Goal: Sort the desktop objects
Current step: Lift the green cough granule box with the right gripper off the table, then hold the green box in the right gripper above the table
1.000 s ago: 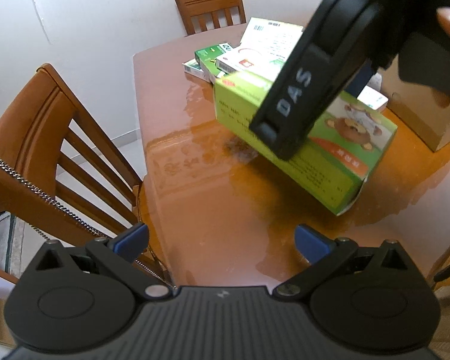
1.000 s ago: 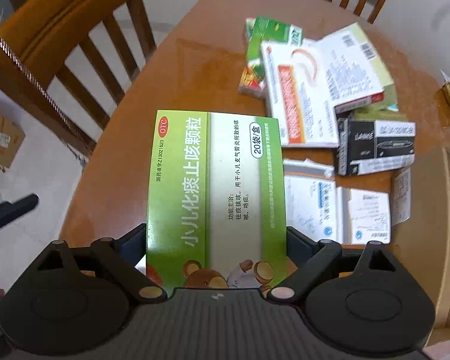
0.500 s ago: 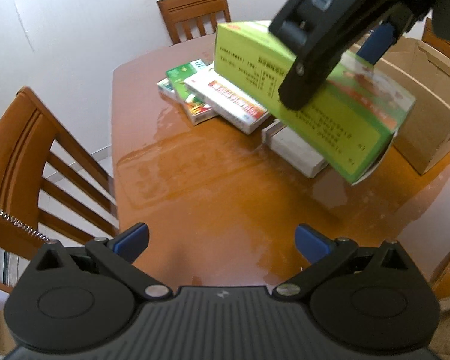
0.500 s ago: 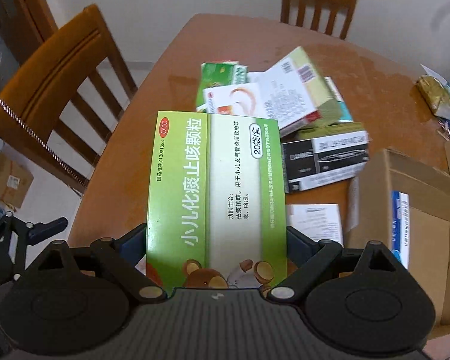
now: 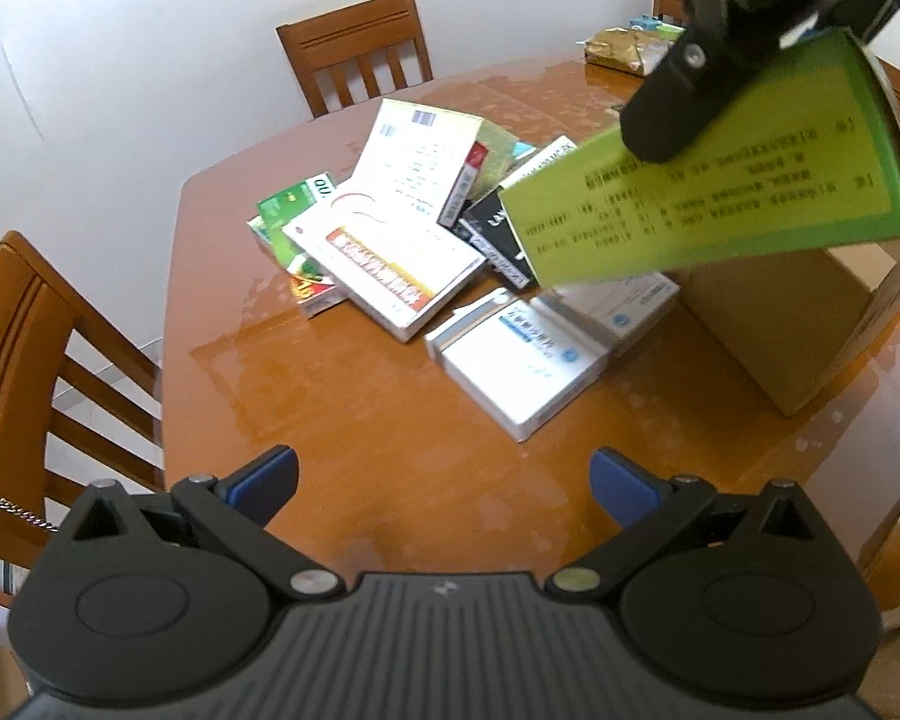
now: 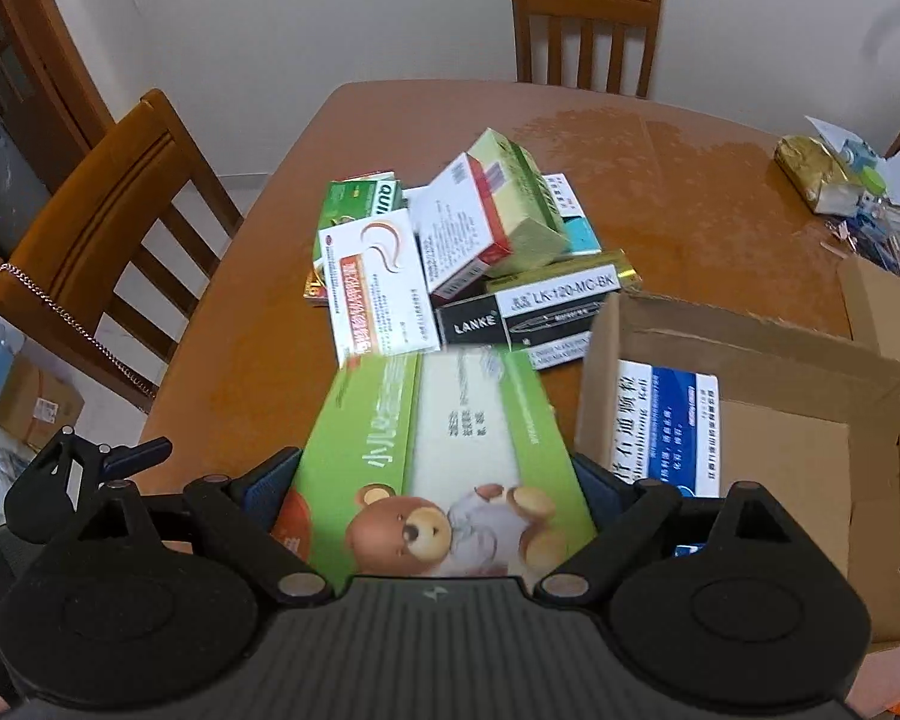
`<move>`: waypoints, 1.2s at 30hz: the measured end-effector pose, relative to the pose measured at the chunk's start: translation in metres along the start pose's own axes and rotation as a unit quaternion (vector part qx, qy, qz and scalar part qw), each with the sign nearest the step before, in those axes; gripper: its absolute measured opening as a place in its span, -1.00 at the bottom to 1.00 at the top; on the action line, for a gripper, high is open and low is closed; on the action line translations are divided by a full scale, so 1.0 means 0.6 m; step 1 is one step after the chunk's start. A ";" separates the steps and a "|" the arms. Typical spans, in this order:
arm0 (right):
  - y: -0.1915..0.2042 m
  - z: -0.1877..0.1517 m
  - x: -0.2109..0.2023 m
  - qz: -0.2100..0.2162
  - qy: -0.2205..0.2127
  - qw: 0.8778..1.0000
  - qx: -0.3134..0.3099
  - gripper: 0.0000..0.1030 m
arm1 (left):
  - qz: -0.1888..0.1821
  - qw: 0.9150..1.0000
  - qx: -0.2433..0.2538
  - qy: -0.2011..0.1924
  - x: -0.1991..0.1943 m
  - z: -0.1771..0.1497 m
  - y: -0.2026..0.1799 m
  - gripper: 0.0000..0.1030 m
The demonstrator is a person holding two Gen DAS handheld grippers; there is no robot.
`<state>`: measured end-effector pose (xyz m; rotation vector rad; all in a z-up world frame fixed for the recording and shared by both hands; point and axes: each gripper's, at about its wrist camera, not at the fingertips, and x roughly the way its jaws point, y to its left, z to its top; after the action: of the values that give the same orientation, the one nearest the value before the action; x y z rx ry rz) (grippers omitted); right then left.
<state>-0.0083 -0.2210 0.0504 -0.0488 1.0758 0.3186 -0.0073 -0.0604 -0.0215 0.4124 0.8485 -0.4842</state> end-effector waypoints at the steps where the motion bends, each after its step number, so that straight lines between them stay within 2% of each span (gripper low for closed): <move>1: -0.007 -0.002 0.003 0.002 0.002 1.000 0.001 0.83 | 0.001 1.000 0.000 0.003 0.003 0.002 -0.004 0.99; 7: -0.008 -0.007 0.042 0.017 0.031 0.999 -0.012 0.82 | 0.013 1.000 0.002 0.014 0.011 -0.001 -0.015 0.99; 13: 0.061 0.006 0.086 0.036 0.033 0.997 -0.058 0.82 | 0.024 0.999 -0.020 0.031 0.017 -0.028 0.006 0.99; 18: 0.103 -0.004 0.148 0.001 0.043 0.995 -0.095 0.82 | 0.036 0.998 -0.036 0.036 0.014 -0.049 0.031 0.99; 28: 0.113 -0.018 0.210 -0.024 0.131 0.986 -0.099 0.83 | 0.027 0.998 -0.051 0.032 0.026 -0.063 0.056 0.99; 36: 0.133 -0.006 0.237 -0.057 0.173 0.977 -0.107 0.86 | 0.017 0.998 -0.054 0.020 0.029 -0.070 0.066 0.99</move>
<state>0.0278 -0.1128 -0.0659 -0.3681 1.3742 0.3282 -0.0009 -0.0102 -0.0540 0.3379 0.8999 -0.3987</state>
